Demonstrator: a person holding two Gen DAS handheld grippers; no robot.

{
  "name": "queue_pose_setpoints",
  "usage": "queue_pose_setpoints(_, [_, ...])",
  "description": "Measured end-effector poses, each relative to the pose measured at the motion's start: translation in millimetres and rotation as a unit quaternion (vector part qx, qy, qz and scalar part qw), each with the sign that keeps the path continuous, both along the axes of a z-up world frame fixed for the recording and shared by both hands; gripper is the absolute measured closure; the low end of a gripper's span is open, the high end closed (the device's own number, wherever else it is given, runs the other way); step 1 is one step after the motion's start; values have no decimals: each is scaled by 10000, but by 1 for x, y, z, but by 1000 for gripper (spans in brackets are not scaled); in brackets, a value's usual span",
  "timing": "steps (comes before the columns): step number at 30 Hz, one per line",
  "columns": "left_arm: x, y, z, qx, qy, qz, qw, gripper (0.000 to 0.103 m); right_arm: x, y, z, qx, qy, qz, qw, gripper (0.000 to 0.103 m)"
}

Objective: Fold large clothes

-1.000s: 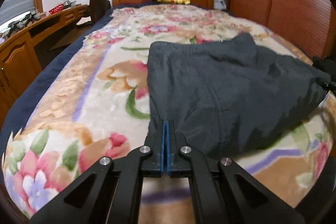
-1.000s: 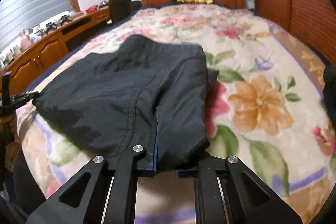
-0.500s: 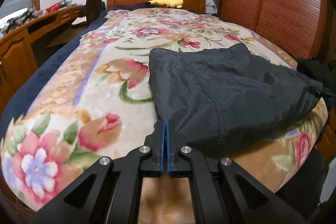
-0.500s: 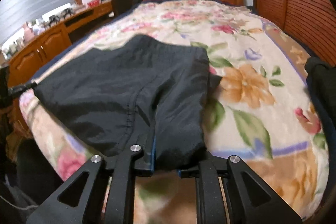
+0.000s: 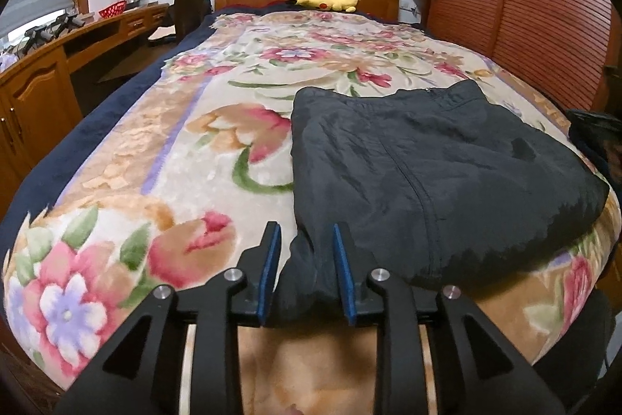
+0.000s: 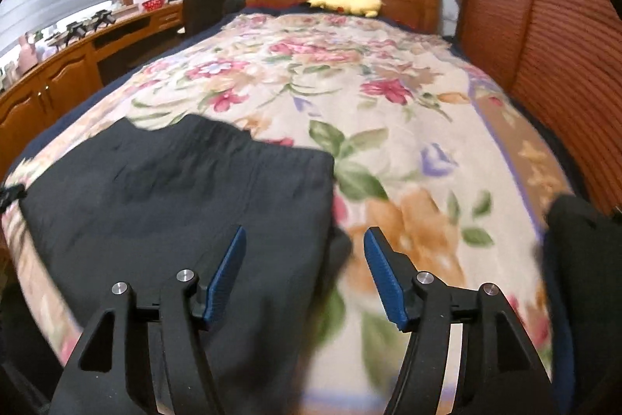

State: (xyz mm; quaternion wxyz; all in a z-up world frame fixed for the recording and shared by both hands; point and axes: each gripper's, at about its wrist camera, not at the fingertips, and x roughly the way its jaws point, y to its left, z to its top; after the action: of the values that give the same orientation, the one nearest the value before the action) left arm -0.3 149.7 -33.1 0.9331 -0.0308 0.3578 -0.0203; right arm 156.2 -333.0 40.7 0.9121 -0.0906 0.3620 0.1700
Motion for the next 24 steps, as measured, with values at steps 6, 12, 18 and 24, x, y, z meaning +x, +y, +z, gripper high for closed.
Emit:
queue_pose_setpoints(6, [8,0,-12,12,185,51,9998,72,101,15,-37,0,554,46,9985,39])
queue_pose_setpoints(12, [11,4,-18,-23,276,35,9996,70,160,14,-85,180,1438,53,9894,44])
queue_pose_setpoints(18, [15,-1,-24,1,329,-8,9995,70,159,27,-76,160,1305,447,9903,97])
queue_pose_setpoints(24, [15,-2,-21,-115,251,-31,9996,70,154,16,-31,-144,88,-504,9986,99])
